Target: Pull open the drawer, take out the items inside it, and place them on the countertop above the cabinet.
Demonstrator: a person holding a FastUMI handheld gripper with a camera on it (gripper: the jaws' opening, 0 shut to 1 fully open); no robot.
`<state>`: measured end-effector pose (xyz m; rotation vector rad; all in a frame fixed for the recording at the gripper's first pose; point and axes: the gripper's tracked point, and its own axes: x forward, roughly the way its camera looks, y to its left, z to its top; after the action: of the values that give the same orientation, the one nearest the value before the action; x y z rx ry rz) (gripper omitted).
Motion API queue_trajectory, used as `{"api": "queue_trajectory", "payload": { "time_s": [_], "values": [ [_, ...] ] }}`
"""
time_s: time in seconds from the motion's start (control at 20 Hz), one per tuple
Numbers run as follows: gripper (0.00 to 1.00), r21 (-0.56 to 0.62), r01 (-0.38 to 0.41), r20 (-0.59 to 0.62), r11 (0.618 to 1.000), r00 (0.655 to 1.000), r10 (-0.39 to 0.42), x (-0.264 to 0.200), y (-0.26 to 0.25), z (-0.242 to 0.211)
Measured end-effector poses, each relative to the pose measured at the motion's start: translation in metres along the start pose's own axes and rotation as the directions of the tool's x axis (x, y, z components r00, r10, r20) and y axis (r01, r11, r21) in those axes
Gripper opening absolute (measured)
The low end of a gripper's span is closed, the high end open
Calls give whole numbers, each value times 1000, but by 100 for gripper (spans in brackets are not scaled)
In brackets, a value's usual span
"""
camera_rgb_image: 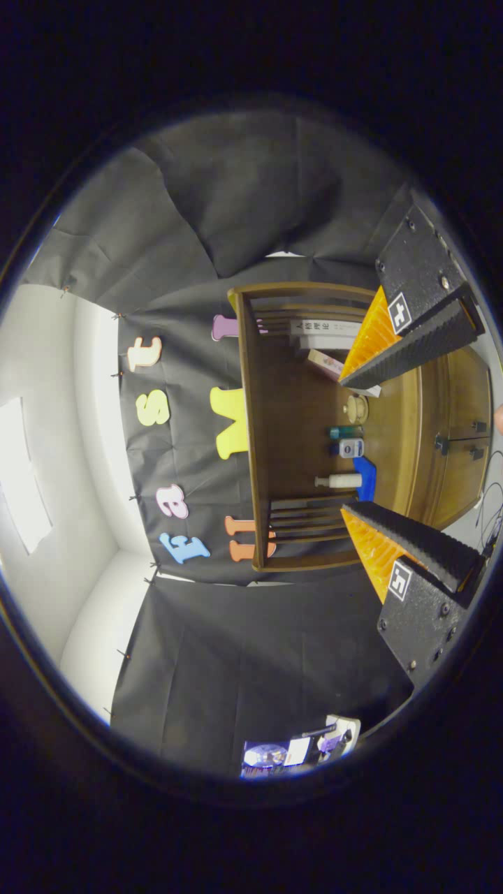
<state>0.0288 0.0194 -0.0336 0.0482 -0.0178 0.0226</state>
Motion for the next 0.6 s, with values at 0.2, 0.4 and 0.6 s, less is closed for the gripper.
{"api": "queue_trajectory", "payload": {
  "time_s": [0.2,0.4,0.6],
  "values": [
    [100,-7,-8,-28,1000,1000,8,14,3,-31],
    [100,-10,-2,-109,1000,994,0,31,4,-81],
    [100,-4,-10,-147,1000,989,10,55,4,-124]
  ]
}}
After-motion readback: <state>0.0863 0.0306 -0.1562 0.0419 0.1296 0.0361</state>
